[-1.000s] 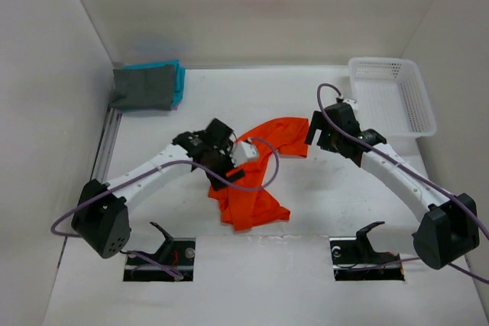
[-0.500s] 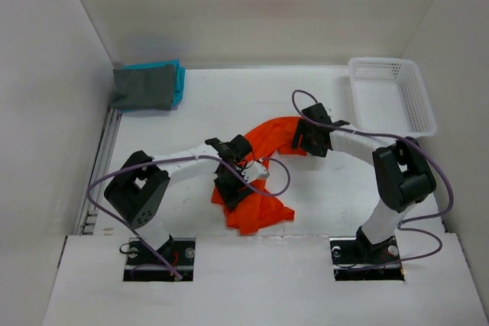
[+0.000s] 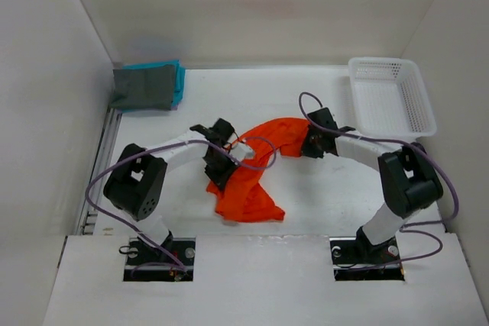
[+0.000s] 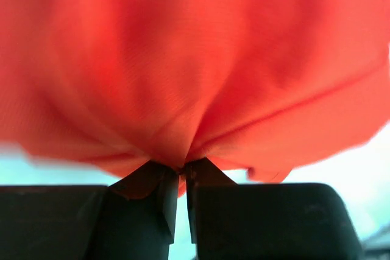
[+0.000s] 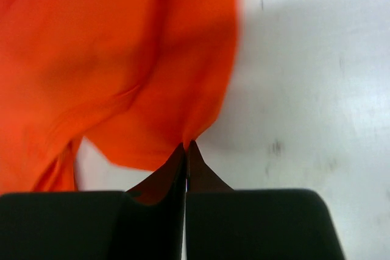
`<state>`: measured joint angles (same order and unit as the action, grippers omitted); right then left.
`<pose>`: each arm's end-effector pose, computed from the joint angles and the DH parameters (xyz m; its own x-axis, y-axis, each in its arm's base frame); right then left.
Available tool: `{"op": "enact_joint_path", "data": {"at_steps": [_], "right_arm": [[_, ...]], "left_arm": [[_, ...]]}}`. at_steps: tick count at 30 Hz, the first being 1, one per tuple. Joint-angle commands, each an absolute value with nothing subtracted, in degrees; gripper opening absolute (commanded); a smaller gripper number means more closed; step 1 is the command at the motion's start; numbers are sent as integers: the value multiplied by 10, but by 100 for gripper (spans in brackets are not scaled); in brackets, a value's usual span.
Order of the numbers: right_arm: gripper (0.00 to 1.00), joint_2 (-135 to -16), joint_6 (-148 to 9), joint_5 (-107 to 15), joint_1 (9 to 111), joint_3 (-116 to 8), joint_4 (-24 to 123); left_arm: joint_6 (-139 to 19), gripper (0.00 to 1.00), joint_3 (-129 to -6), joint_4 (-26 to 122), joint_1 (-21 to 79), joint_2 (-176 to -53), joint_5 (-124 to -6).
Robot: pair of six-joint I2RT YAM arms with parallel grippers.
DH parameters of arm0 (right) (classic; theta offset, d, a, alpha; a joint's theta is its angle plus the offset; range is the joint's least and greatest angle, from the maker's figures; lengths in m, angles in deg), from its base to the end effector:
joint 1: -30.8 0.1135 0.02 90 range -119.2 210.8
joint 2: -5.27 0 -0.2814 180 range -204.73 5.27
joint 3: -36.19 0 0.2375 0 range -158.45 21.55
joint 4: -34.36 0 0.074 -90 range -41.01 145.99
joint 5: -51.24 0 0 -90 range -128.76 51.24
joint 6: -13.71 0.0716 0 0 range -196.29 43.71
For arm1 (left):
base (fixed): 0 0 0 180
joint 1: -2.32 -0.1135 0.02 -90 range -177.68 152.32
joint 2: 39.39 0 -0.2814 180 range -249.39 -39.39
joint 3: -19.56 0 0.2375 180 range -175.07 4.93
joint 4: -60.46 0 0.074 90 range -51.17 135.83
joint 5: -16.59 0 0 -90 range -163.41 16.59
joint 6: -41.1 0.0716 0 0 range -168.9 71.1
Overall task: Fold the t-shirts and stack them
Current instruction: Grab crumpled tshirt from bin with the right arm, then move the tshirt to the center of the board
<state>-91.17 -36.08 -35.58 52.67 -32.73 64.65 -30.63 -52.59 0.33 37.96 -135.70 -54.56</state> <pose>0.3167 0.1229 0.1603 -0.8222 0.3646 -0.4371 0.2439 0.9196 0.3081 0.2155 -0.1830 0.1549 -0.5868 0.7858 -0.1953 0.8020 0.5308 -0.2741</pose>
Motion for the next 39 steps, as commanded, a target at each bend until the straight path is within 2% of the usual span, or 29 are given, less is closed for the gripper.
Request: {"op": "enact_joint_path", "data": {"at_steps": [1,3,7,10,13,16,19,24,27,32,39], "right_arm": [[0,-798,-349,-367,560,-290,646],[0,-714,-334,-360,594,-267,670],[0,-567,-281,-327,675,-260,752],[0,-514,-234,-307,738,-264,783],[0,-486,-199,-295,781,-266,790],[0,-460,-183,-273,803,-291,793],[0,-446,-195,-258,810,-378,806],[0,-485,-282,-223,818,-611,847],[0,-503,-319,-195,831,-694,861],[0,-475,-312,-187,788,-639,891],[0,-437,-299,-216,737,-556,906]], "left_arm": [[-268,3,-599,22,278,-1305,-606],[-257,12,-648,23,230,-1304,-613],[-251,53,-767,36,162,-1334,-636],[-238,60,-809,30,146,-1320,-648],[-171,68,-752,6,162,-1247,-651],[-114,70,-647,-31,194,-1185,-696],[-96,69,-572,-34,204,-1141,-735],[-96,70,-549,-31,188,-1127,-734],[-107,70,-557,-20,182,-1146,-720],[-127,70,-555,6,212,-1153,-667],[-181,70,-520,51,336,-1160,-586]]}}
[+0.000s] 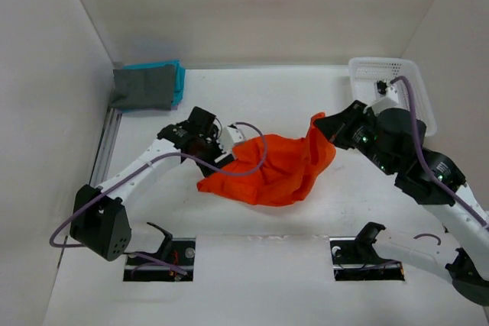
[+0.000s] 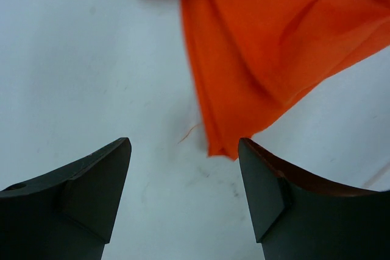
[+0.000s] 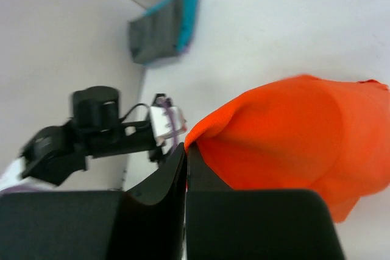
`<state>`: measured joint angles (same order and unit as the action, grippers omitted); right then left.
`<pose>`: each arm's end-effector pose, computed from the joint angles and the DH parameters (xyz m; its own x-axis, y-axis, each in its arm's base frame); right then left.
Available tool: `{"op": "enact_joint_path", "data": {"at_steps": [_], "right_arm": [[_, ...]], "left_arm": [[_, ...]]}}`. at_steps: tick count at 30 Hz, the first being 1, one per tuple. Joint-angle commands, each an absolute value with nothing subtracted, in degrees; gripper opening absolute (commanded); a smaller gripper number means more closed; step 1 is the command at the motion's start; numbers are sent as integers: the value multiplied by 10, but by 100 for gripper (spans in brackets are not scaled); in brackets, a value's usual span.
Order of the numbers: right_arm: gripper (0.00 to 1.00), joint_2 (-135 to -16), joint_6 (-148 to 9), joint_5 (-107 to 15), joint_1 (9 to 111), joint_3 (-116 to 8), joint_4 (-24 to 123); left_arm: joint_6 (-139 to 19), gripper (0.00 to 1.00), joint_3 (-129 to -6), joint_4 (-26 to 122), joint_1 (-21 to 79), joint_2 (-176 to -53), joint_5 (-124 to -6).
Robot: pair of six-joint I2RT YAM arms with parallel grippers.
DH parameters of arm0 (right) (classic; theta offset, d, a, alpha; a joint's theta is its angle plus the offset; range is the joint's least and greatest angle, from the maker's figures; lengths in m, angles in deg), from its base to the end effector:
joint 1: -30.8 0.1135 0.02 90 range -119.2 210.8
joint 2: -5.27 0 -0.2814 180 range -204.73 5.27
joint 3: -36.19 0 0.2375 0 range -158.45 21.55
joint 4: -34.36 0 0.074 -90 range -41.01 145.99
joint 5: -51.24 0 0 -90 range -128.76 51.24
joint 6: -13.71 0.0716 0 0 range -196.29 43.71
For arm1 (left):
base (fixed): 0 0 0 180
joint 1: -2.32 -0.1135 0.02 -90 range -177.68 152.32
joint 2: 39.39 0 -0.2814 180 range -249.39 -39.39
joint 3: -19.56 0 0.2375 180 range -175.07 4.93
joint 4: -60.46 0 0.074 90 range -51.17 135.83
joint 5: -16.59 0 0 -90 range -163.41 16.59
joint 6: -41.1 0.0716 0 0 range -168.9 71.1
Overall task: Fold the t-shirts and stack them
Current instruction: Move the tshirt to the center of the board, then grap the side of the flattened tshirt closest away from the robot with both arms
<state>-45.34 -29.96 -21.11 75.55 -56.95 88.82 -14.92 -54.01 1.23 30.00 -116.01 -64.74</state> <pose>0.1258 0.0941 0.4621 -0.4342 0.5401 -0.7209 -0.2116 0.7168 0.6644 0.2247 -0.1301 0.2465 -0.3587 0.8121 -0.4603 0.8704 0.4691 0.1493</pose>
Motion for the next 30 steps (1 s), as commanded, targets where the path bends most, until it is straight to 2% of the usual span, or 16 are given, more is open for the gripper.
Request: {"op": "enact_joint_path", "data": {"at_steps": [1,4,9,17,21,25,28,30], "right_arm": [[0,-429,-298,-217,728,-548,912],[0,-408,-290,-228,708,-522,920],[0,-383,-272,-237,701,-491,923],[0,-374,-255,-232,705,-468,920],[0,-368,-251,-230,705,-467,921],[0,-359,-250,-229,705,-463,924],[0,-357,-248,-233,705,-450,926],[0,-363,-254,-239,699,-438,925]], "left_arm": [[-187,70,-511,71,355,-1160,-584],[-195,70,-483,126,408,-1162,-587],[-144,69,-449,130,480,-1170,-616],[-102,67,-424,138,488,-1210,-651],[-112,54,-434,133,493,-1252,-647],[-129,20,-446,138,495,-1260,-653],[-135,9,-458,132,484,-1241,-655],[-135,8,-469,131,468,-1216,-662]]}}
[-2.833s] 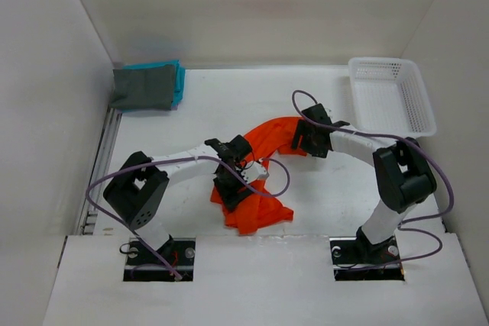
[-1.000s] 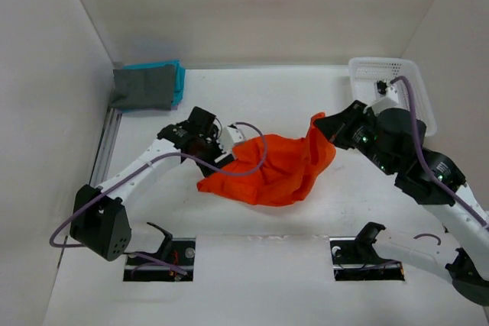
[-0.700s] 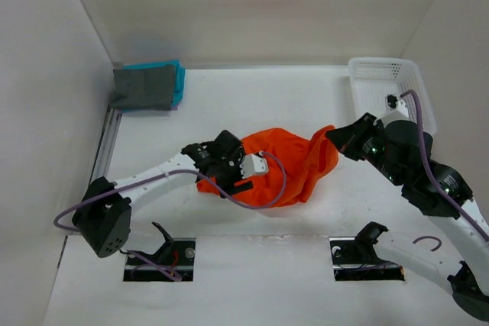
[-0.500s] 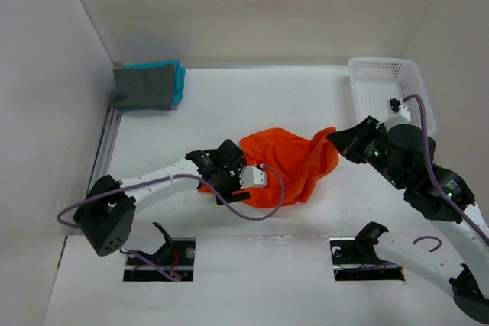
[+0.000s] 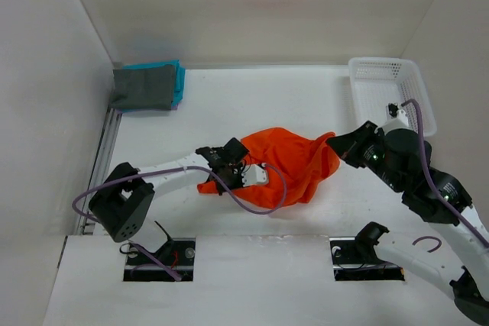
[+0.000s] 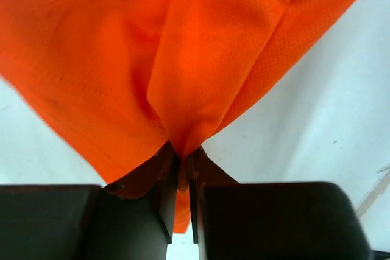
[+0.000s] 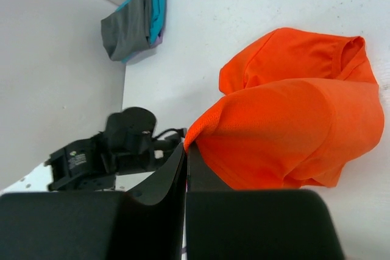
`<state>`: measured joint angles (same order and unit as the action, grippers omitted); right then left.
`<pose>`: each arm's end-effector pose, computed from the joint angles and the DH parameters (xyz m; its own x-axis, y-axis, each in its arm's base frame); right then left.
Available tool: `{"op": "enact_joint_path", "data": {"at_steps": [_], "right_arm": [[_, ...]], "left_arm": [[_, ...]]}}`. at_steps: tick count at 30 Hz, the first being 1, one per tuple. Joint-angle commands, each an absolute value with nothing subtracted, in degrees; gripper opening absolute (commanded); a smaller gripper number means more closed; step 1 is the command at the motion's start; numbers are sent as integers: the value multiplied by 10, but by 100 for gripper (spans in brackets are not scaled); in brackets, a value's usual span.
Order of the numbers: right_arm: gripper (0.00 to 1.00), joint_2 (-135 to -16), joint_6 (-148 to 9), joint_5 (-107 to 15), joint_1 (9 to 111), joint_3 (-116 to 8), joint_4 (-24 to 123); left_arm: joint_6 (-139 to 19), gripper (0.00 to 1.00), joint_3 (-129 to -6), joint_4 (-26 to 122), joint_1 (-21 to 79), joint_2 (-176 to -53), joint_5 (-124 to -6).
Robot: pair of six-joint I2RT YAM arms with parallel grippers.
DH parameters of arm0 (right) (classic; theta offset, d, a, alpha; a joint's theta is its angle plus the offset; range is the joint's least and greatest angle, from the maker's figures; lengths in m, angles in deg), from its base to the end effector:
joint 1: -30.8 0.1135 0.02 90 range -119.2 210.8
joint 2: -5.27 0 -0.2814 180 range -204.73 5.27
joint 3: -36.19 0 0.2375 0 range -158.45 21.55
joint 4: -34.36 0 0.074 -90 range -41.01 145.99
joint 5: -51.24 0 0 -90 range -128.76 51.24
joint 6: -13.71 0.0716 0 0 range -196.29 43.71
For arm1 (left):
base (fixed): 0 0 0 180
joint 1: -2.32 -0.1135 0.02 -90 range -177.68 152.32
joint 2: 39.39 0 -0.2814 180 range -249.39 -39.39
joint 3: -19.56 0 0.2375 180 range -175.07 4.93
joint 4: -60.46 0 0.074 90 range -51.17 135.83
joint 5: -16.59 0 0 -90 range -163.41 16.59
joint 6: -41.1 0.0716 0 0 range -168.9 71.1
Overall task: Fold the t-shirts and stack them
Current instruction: Grap the side of the flattened tshirt closest away from the robot with both arms
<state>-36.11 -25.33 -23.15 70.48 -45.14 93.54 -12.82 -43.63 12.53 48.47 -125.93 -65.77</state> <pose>0.1092 0.0656 0.4049 -0.4854 0.5693 -0.6636 -0.0673 0.7324 0.6775 0.1785 -0.1996 0.1630 -0.0919 0.9382 -0.3335 0.9880 0.1278 0.0872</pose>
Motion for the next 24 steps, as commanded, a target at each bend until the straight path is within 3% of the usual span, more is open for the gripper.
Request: {"op": "enact_joint_path", "data": {"at_steps": [1,6,16,19,24], "right_arm": [[0,-368,-257,-242,694,-435,924],[0,-459,-347,-297,609,-480,912],[0,-629,-418,-400,504,-687,859],[0,-616,-413,-398,517,-667,858],[0,-522,-361,-380,568,-514,834]], "left_arm": [[-132,8,-478,130,454,-1204,-666],[-112,11,-564,98,364,-1180,-646],[-92,4,-746,149,224,-1226,-658],[-19,7,-694,113,244,-1189,-659],[41,10,-507,35,320,-1107,-652]]}}
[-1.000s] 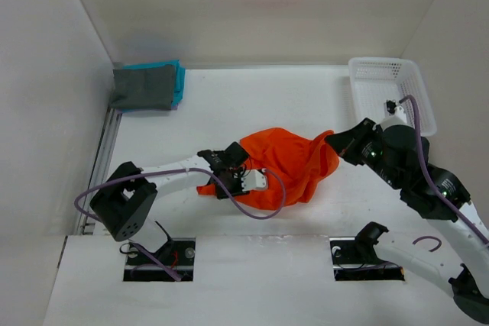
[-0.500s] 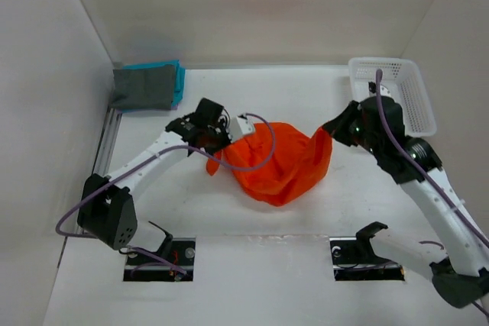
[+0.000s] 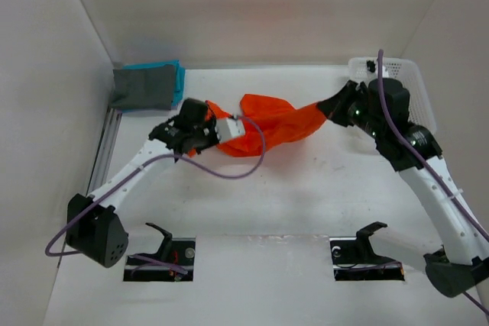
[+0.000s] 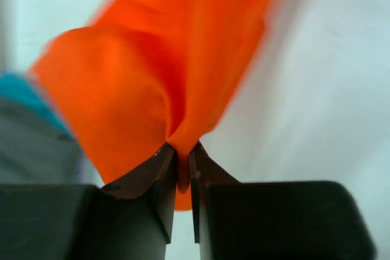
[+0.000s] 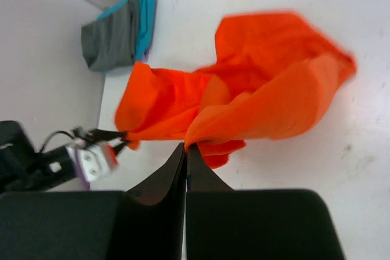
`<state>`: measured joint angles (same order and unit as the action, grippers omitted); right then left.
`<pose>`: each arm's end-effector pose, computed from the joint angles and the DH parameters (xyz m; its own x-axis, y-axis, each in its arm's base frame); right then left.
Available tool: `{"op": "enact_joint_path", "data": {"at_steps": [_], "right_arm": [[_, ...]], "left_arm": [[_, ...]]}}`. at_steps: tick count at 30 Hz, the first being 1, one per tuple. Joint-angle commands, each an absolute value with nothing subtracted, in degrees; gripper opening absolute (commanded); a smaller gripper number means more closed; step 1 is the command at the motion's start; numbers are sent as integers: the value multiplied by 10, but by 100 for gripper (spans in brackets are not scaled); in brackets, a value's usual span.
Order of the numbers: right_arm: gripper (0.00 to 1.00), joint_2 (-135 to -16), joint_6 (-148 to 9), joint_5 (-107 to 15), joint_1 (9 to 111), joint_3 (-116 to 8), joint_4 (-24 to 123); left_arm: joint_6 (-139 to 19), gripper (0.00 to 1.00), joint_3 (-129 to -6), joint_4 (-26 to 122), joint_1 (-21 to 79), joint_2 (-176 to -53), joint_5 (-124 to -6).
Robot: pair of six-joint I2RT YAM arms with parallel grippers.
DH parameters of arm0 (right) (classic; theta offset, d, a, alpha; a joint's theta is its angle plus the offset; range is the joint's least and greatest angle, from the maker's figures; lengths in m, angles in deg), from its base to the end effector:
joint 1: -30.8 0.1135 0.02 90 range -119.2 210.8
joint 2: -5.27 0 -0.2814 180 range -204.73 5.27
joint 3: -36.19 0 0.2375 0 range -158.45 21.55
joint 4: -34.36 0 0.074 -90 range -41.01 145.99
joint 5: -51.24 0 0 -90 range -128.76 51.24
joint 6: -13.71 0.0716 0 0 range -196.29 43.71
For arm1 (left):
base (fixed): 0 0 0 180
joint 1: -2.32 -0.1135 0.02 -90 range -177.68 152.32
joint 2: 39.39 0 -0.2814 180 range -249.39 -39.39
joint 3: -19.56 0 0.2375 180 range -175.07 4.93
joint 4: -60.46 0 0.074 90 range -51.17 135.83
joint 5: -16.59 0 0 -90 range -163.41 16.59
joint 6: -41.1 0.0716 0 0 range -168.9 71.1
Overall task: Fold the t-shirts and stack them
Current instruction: Grap the side of the flattened tshirt closest away from the robot with both arms
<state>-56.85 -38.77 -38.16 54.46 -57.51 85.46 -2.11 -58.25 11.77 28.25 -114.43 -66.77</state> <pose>0.2091 0.0908 0.4380 -0.4816 0.4539 -0.7497 -0.1247 0.8112 0.5713 0.2532 -0.1323 0.2926 -0.0730 0.8405 -0.5368 0.8178 0.3586 0.4502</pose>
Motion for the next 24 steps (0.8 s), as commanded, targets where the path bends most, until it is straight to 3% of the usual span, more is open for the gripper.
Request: {"op": "enact_joint_path", "data": {"at_steps": [1,4,7,9,20,24], "right_arm": [[0,-507,-349,-375,576,-490,828],[0,-461,-307,-367,606,-404,812],[0,-432,-277,-357,627,-342,802],[0,-418,-265,-351,634,-320,799],[0,-399,-254,-346,639,-302,802],[0,-399,-252,-346,639,-299,800]], "left_arm": [[38,13,-479,13,333,-1100,-649],[35,28,-412,-21,366,-1093,-644],[13,50,-390,-3,376,-1097,-648],[-19,57,-401,17,374,-1107,-651],[-85,56,-398,40,428,-1137,-643],[-101,51,-378,66,449,-1148,-658]]}}
